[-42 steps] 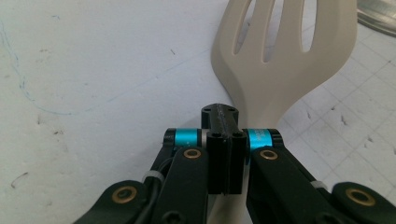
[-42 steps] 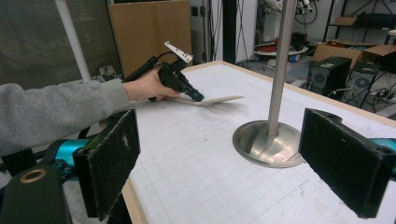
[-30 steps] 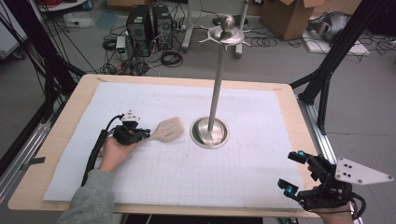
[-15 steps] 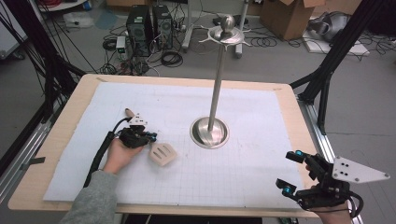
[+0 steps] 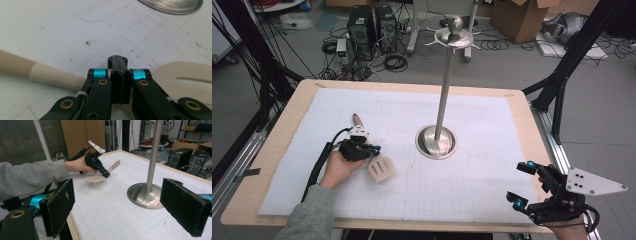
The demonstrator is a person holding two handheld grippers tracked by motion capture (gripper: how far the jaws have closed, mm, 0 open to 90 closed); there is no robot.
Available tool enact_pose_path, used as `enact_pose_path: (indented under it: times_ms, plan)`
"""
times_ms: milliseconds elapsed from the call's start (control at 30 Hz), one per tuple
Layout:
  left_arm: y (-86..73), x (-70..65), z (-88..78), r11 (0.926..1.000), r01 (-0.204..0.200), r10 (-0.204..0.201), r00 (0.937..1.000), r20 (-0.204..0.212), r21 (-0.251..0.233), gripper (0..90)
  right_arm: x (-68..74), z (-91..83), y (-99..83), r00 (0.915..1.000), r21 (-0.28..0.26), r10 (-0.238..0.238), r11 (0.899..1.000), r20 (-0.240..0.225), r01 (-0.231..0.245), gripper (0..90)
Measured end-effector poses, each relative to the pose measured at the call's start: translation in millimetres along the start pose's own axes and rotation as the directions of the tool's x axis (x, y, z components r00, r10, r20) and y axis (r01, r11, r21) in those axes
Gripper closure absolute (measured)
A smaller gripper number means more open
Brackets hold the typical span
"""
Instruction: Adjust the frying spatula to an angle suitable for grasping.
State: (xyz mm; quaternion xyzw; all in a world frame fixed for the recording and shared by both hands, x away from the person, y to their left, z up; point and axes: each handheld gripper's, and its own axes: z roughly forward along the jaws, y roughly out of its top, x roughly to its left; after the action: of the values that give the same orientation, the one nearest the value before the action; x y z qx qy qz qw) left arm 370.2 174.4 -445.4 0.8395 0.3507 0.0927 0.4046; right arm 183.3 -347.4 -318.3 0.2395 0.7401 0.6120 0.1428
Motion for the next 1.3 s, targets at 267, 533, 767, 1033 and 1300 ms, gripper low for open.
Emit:
enact_pose_path:
  times_ms: [267,533,767,1033,1300]
  plan:
    - [-4.5,-5.5,-5.6,0.9998,-0.007,0.007,0.9998,0.019,0.017,89.9,-1.2,3.8,1.5,0.9999,0.001,-0.011,1.000,-0.012,0.011,11.7]
    - [-8.0,-11.0,-11.3,0.9992,-0.028,0.027,0.9995,0.017,0.030,89.9,-4.2,10.7,2.4,0.9995,0.007,-0.009,1.000,-0.032,0.009,11.7]
    - [-11.1,-13.0,-16.7,0.9986,-0.027,0.027,0.9996,0.013,0.045,89.9,-6.2,18.6,3.9,0.9984,0.015,-0.014,1.000,-0.055,0.015,11.7]
    - [-13.4,-13.0,-23.2,0.9970,-0.026,0.025,0.9996,0.014,0.073,89.9,-8.9,28.2,5.0,0.9968,0.028,-0.011,1.000,-0.080,0.014,11.7]
    - [-13.7,-14.3,-25.8,0.9953,-0.036,0.037,0.9993,-0.011,0.090,89.8,-11.3,34.3,5.7,0.9953,0.032,-0.018,0.999,-0.095,0.021,11.7]
